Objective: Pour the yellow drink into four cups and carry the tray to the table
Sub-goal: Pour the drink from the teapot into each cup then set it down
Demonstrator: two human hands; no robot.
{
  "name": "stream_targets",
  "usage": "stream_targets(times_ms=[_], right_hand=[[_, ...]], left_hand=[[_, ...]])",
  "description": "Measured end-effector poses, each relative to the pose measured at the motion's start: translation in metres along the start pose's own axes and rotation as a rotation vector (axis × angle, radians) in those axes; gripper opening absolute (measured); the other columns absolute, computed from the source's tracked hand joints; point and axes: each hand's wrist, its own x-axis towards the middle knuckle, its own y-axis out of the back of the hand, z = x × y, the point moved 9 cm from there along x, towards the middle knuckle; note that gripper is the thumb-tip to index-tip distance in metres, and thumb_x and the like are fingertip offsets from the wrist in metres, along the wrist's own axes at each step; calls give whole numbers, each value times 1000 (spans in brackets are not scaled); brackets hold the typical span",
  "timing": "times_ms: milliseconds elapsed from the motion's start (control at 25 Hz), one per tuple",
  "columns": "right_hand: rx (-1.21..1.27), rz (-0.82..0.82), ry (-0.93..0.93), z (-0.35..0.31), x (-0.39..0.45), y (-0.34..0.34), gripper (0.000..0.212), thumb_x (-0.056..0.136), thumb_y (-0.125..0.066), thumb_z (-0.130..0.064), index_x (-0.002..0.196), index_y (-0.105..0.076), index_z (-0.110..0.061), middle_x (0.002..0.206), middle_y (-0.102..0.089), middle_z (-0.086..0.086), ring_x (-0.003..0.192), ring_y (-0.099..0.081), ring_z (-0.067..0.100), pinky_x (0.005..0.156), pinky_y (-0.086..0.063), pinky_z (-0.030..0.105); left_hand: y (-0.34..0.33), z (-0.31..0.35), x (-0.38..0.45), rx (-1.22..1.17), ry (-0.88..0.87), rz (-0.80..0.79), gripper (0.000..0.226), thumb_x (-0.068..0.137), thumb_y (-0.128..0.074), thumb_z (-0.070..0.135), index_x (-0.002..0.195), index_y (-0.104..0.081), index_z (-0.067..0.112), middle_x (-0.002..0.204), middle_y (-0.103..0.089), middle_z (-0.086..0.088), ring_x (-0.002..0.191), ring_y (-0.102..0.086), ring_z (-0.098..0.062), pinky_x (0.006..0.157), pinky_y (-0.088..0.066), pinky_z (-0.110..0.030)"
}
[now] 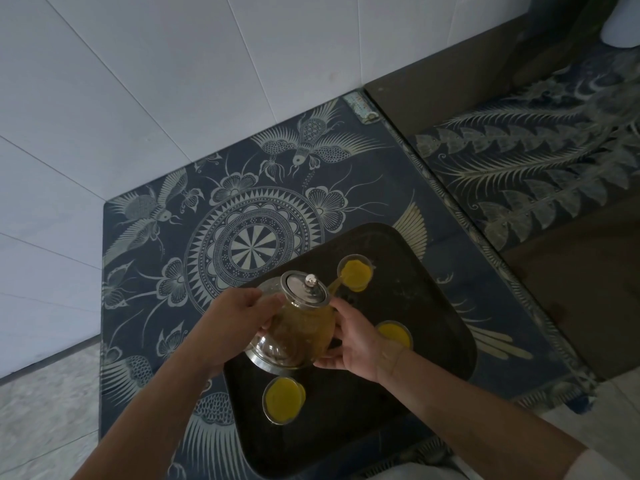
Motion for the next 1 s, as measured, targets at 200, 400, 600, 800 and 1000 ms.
stream_targets(times_ms=[200,400,600,800,1000], right_hand=[[-3,5,0,0,0,-1,64,86,-60,-66,136,-57,-27,134,-63,11,119,-58,40,90,-55,47],[-9,10,10,-3,-3,0,62,85,-60,-66,134,-58,-27,132,-65,10,117,-59,40,89,-56,47],[-3,39,0,-3,-5,2,61,86,-61,-65,135,-57,-28,131,-66,9,116,-59,41,88,-56,48],[-8,80,7,-5,-7,4,58,88,-59,-63,135,-56,-29,131,-64,8,116,-58,41,88,-55,47],[-17,134,39,-13,-11,6,62,87,-62,-62,138,-52,-29,134,-61,8,115,-59,39,83,-55,45]], left_hand=[[0,2,1,10,-21,-1,39,94,-59,33,63,-59,10,57,-55,2,50,-50,-2,62,-43,-24],[-1,0,2,-8,-32,-5,38,94,-59,33,64,-61,10,60,-57,0,55,-52,-8,63,-43,-27],[-2,-9,5,-45,-29,-3,38,93,-61,34,63,-62,11,59,-58,0,58,-53,-11,65,-43,-30],[-5,-21,5,-139,-22,-2,38,92,-62,34,58,-63,17,61,-59,-2,63,-53,-17,68,-45,-34],[-9,-37,3,-290,-3,-34,37,86,-64,41,58,-61,17,60,-54,-3,57,-50,-15,63,-43,-34]])
